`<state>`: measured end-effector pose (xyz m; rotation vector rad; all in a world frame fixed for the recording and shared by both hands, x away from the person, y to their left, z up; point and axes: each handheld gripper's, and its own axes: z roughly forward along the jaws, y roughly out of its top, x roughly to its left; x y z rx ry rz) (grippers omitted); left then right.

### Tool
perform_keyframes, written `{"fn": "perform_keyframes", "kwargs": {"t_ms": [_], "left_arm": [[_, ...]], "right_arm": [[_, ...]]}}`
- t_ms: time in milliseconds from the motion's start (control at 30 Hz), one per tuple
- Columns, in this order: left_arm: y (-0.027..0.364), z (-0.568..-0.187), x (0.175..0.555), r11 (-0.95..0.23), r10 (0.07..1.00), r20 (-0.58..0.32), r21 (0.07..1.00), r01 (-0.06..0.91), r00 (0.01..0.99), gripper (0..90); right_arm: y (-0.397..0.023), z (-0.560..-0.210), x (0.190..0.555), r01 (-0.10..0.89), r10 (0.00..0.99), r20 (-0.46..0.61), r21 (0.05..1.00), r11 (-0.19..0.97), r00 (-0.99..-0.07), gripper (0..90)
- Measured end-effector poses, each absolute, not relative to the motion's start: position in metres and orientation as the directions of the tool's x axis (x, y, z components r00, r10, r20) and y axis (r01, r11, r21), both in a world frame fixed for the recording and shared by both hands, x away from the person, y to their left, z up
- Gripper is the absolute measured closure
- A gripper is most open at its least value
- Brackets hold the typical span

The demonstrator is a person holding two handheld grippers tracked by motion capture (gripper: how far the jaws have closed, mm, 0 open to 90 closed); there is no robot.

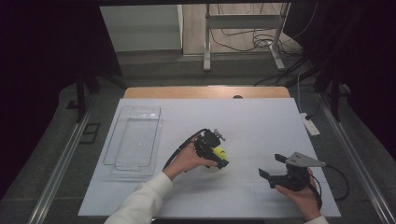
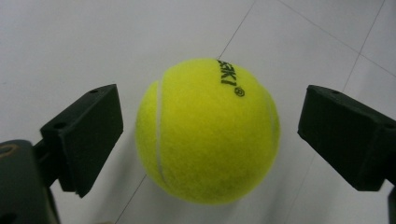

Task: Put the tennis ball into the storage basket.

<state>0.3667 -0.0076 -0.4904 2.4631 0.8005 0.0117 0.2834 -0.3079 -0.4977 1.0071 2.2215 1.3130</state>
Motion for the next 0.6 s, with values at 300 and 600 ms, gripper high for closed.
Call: {"fn": "perform_keyframes", "kwargs": {"t_ms": [300, 600], "left_arm": [[-0.0082, -0.4927, 0.3669, -0.688, 0.546, -0.133, 0.492, 0.533, 0.827, 26.1], [-0.0046, -0.4882, 0.364, -0.702, 0.534, -0.116, 0.492, 0.515, 0.838, 27.4]], "right_arm": [[-0.3089, -0.4983, 0.2836, 0.393, 0.736, 0.046, 0.867, 0.307, -0.676, 10.3], [-0.3093, -0.4982, 0.2835, 0.393, 0.738, 0.044, 0.866, 0.308, -0.674, 10.3]]}}
